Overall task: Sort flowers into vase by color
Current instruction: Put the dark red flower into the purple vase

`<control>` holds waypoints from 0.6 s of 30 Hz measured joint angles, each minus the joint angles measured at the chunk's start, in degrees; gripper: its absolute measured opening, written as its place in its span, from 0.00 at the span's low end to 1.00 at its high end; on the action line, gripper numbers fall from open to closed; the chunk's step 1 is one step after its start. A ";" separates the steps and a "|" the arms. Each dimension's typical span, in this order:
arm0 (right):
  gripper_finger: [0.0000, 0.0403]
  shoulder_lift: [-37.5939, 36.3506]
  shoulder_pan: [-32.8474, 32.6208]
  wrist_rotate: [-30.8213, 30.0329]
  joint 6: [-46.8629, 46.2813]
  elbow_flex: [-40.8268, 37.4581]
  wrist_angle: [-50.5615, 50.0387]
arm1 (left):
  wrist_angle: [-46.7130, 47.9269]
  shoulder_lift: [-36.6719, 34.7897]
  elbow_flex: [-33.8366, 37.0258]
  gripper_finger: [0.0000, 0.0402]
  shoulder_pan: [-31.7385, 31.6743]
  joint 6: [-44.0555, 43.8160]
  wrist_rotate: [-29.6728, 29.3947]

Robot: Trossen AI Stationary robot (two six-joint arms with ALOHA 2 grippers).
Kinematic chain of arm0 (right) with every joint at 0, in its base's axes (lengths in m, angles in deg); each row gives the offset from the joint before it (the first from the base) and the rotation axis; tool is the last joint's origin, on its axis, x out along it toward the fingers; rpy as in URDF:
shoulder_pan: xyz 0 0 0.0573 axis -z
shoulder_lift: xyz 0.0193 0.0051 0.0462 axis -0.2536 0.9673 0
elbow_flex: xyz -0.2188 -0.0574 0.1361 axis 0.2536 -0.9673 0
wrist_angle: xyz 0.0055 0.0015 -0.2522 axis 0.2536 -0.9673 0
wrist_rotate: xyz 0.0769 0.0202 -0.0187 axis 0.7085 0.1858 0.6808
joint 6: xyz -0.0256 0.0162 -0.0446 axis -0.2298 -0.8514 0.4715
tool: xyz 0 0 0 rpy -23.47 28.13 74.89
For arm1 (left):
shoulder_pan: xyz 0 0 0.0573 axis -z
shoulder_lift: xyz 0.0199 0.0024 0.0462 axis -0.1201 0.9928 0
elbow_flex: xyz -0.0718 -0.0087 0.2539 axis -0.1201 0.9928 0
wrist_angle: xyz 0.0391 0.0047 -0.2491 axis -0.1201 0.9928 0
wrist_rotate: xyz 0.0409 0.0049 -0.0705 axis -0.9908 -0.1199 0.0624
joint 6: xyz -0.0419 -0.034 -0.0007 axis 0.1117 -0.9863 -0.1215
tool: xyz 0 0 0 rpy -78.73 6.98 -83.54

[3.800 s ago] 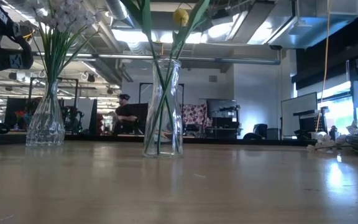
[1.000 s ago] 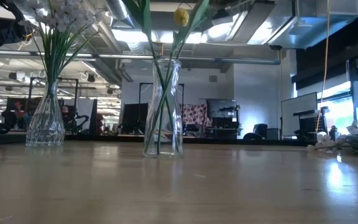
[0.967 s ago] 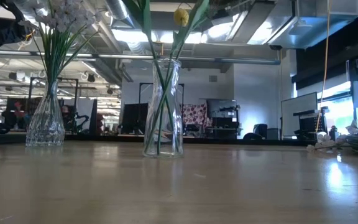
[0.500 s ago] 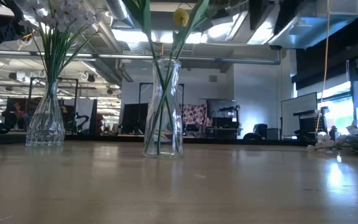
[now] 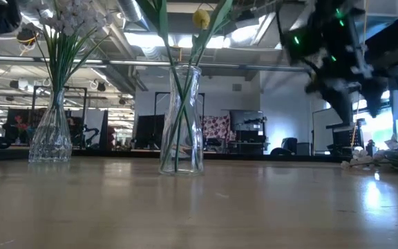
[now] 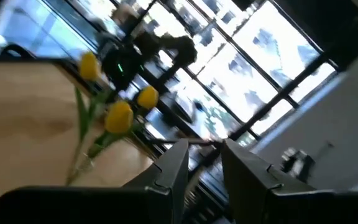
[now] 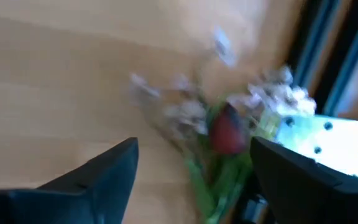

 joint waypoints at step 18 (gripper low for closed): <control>0.21 1.79 -1.49 4.24 -5.09 -16.16 6.70 | -2.81 1.00 0.00 0.23 -19.17 3.58 6.28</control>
